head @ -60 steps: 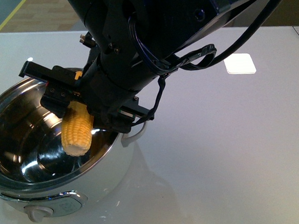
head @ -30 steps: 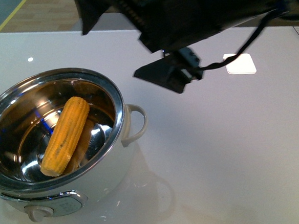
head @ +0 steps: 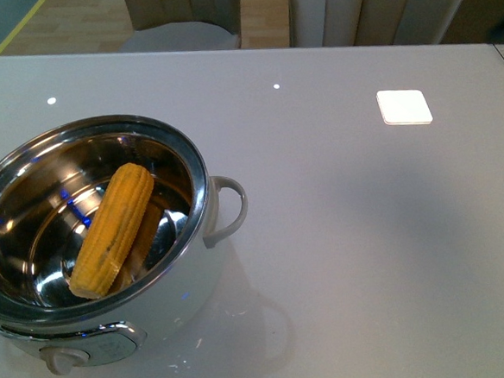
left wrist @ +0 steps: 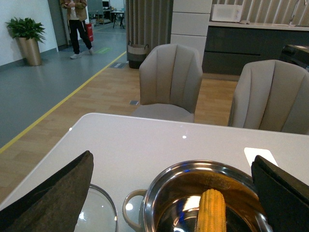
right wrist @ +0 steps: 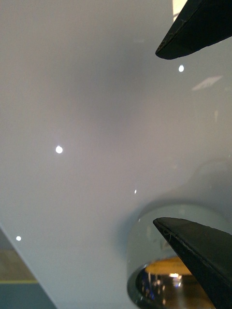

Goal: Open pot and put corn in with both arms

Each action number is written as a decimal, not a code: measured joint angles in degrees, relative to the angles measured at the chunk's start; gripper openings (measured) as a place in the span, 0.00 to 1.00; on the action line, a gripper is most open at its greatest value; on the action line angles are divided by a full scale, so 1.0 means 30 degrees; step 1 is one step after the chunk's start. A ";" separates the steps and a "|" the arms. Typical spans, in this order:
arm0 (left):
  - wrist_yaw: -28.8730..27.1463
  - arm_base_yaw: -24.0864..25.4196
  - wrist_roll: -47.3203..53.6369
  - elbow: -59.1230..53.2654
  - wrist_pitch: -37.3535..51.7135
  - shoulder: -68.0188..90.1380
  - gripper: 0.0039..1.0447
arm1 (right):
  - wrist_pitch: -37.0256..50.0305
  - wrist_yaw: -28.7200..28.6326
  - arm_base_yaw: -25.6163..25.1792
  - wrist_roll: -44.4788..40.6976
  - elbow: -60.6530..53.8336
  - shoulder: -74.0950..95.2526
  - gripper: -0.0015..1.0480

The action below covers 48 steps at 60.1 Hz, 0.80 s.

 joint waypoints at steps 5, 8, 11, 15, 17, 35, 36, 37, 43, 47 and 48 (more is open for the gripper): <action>0.0007 0.0000 0.0000 0.0000 0.0000 0.0000 0.94 | -0.1370 -0.0583 -0.2215 -0.2149 -0.1661 -0.2594 0.92; 0.0007 0.0000 -0.0007 0.0000 0.0000 0.0000 0.94 | -0.2157 -0.0984 -0.3140 -0.2747 -0.2142 -0.3942 0.92; 0.0007 0.0000 0.0000 0.0000 0.0000 0.0000 0.94 | -0.2987 -0.1260 -0.3927 -0.3133 -0.2382 -0.5224 0.92; 0.0007 0.0000 0.0000 0.0000 0.0000 0.0000 0.94 | -0.3483 -0.1348 -0.4401 -0.3366 -0.2528 -0.6368 0.92; 0.0007 0.0000 0.0000 0.0000 0.0000 0.0000 0.94 | -0.3519 -0.1428 -0.4466 -0.3453 -0.2521 -0.6659 0.92; 0.0000 0.0000 0.0000 0.0000 0.0000 0.0000 0.94 | 1.0375 0.0816 -0.3803 -0.7606 -0.8043 -0.7956 0.66; 0.0007 0.0000 0.0000 0.0000 0.0000 0.0000 0.94 | 1.0914 0.0860 -0.3759 -0.7730 -0.8247 -0.8065 0.64; 0.0007 0.0000 -0.0007 0.0000 0.0000 0.0000 0.94 | 1.1810 0.0962 -0.3672 -0.7949 -0.8546 -0.8298 0.61; 0.0007 0.0000 -0.0007 0.0000 0.0000 0.0000 0.94 | 1.3100 0.1326 -0.3264 -0.8670 -0.9158 -0.9566 0.44; 0.0000 0.0000 0.0000 0.0000 0.0000 0.0000 0.94 | 1.2837 0.1530 -0.3009 -0.8823 -0.9602 -1.0251 0.33; 0.0000 0.0000 0.0000 0.0000 0.0000 0.0000 0.94 | 1.2779 0.1566 -0.2980 -0.8837 -0.9675 -1.0353 0.31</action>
